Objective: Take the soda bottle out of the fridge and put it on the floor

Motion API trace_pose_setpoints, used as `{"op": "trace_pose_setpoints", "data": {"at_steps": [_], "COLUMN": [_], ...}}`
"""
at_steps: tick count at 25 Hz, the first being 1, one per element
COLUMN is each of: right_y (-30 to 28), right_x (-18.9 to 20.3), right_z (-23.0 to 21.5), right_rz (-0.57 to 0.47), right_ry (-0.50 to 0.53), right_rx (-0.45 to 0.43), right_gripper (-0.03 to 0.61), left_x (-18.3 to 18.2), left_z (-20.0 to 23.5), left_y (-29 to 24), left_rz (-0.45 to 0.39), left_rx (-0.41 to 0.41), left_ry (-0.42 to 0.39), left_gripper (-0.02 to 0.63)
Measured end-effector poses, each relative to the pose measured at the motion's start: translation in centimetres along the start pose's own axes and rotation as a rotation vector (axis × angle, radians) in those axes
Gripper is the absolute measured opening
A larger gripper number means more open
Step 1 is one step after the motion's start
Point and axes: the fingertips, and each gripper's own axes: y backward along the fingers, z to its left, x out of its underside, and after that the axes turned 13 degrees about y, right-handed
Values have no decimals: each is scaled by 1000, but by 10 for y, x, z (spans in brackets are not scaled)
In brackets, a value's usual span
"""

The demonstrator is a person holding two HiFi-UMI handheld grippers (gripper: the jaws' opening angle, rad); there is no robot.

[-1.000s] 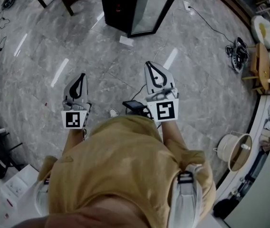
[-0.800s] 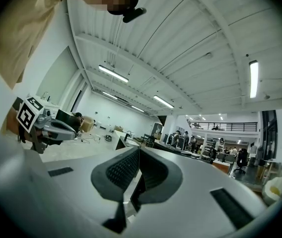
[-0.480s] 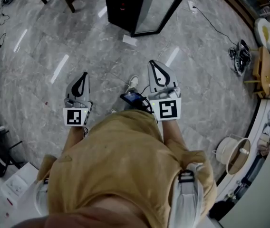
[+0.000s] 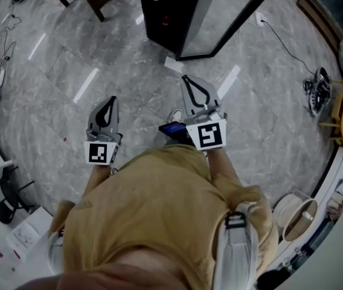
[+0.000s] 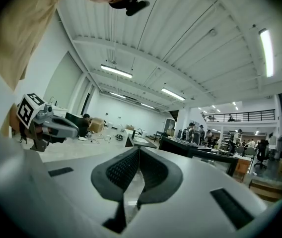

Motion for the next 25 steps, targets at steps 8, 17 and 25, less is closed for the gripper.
{"op": "trace_pose_setpoints", "data": {"at_steps": [8, 17, 25], "right_y": [-73, -129, -170], "right_x": [57, 95, 107], "right_z": [-106, -184, -178], "right_rz": [-3, -44, -66], "right_ry": [-32, -39, -62], "right_rx": [-26, -69, -117], "right_gripper": [2, 2, 2], "left_x": [-17, -24, -7], "left_z": [5, -8, 20], "left_y": [-158, -264, -274], "left_rz": [-3, -28, 14], "left_rx": [19, -1, -52], "left_ry": [-21, -16, -1], "left_gripper": [2, 2, 2]}}
